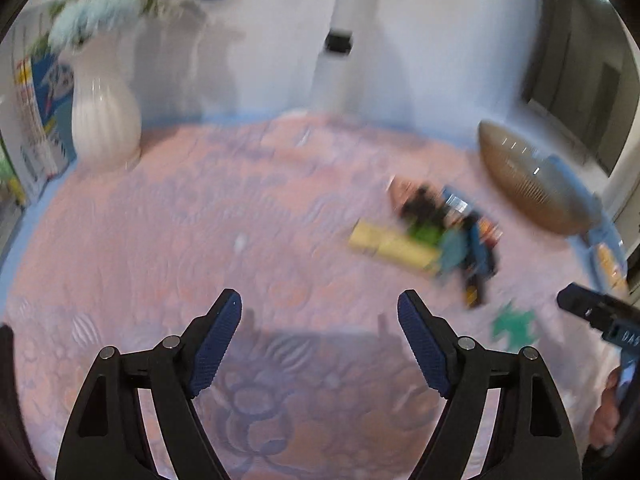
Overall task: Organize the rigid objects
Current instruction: 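Bring both open tools back over the remaining items, then grasp the blue USB drive with the left tool while the right tool grasps the green plastic figure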
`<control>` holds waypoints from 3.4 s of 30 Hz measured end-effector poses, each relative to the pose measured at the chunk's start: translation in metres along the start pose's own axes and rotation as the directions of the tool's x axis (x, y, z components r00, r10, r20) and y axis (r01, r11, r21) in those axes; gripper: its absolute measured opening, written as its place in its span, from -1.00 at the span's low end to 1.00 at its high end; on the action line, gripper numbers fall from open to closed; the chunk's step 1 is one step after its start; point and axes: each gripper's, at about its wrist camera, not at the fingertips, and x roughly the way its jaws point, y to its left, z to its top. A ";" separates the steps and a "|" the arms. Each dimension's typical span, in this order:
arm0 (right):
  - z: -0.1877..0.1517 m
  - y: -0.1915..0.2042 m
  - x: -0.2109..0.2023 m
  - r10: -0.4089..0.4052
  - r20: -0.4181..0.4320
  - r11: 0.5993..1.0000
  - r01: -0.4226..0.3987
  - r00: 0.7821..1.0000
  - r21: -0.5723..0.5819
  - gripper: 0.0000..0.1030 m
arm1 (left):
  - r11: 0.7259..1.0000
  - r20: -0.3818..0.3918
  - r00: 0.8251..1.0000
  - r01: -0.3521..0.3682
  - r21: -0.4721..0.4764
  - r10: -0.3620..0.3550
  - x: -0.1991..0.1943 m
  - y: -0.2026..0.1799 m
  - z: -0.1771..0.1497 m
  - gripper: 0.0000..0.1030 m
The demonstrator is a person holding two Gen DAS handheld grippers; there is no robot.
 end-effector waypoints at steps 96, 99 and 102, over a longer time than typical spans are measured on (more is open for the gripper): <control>-0.024 -0.019 -0.002 0.004 -0.002 1.000 -0.005 1.000 -0.017 -0.18 | 0.977 -0.107 0.985 0.148 0.155 -0.132 0.008 -0.046 -0.030 -0.32; -0.025 -0.021 -0.002 0.029 0.000 1.000 -0.029 1.000 -0.007 -0.11 | 0.970 -0.124 0.985 0.146 0.195 -0.124 0.012 -0.054 -0.029 -0.23; -0.026 -0.019 -0.003 0.046 0.001 0.999 -0.046 0.999 -0.012 0.16 | 0.959 -0.141 0.985 0.135 0.247 -0.103 0.020 -0.069 -0.029 -0.09</control>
